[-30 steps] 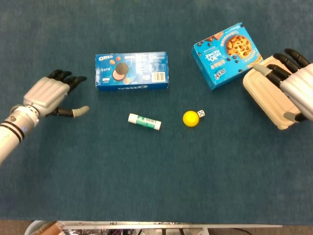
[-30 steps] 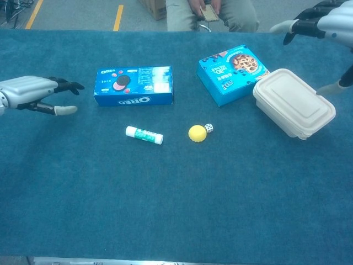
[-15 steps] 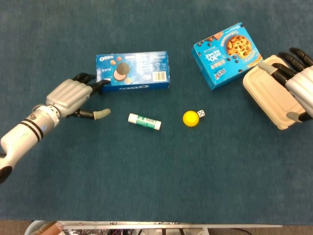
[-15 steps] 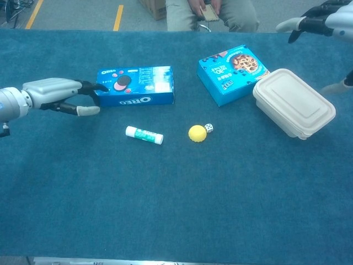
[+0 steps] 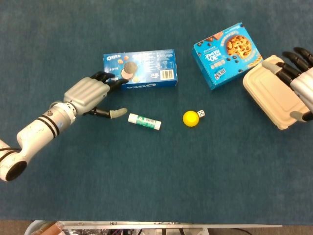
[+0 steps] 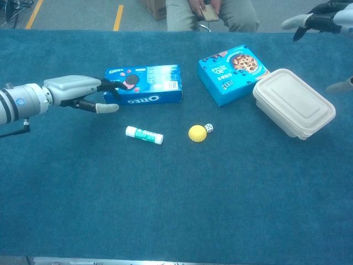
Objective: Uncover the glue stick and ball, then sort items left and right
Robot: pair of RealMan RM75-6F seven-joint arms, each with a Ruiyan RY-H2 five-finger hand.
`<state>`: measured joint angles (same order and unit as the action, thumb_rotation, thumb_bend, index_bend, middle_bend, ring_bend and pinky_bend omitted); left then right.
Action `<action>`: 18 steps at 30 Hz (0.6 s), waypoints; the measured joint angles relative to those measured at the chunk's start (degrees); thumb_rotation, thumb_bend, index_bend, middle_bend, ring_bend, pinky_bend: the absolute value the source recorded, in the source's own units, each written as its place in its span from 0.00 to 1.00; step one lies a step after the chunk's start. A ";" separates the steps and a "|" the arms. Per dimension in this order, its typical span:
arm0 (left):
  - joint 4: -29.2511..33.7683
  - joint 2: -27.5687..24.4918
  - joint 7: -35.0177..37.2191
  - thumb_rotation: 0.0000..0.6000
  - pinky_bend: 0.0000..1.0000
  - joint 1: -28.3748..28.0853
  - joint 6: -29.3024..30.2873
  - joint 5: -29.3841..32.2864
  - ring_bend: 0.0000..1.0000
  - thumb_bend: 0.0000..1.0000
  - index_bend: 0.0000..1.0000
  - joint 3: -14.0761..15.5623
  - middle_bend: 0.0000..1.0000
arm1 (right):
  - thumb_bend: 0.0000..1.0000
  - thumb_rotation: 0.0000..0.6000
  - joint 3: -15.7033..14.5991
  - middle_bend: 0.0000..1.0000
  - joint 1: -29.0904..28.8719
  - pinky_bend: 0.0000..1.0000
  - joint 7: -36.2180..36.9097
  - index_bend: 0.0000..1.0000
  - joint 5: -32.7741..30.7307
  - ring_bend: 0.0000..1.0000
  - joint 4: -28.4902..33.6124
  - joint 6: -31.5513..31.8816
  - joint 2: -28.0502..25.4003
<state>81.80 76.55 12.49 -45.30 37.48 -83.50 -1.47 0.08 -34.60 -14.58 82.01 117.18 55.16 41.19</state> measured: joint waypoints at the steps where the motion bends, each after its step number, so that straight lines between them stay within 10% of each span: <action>1: 0.05 -0.04 -0.22 0.13 0.04 -0.07 0.01 0.03 0.04 0.19 0.24 0.00 0.15 | 0.00 1.00 0.12 0.24 0.07 0.08 0.10 0.09 0.04 0.09 -0.02 -0.02 -0.02; 18: 0.97 -6.85 -2.66 0.13 0.04 4.01 2.93 3.06 0.04 0.19 0.24 2.73 0.15 | 0.00 1.00 1.94 0.24 0.43 0.08 -0.61 0.09 0.06 0.09 0.09 -1.79 1.36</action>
<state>82.76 69.70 9.83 -41.30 40.41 -80.44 1.26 2.02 -34.17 -15.19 82.07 117.27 53.37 42.55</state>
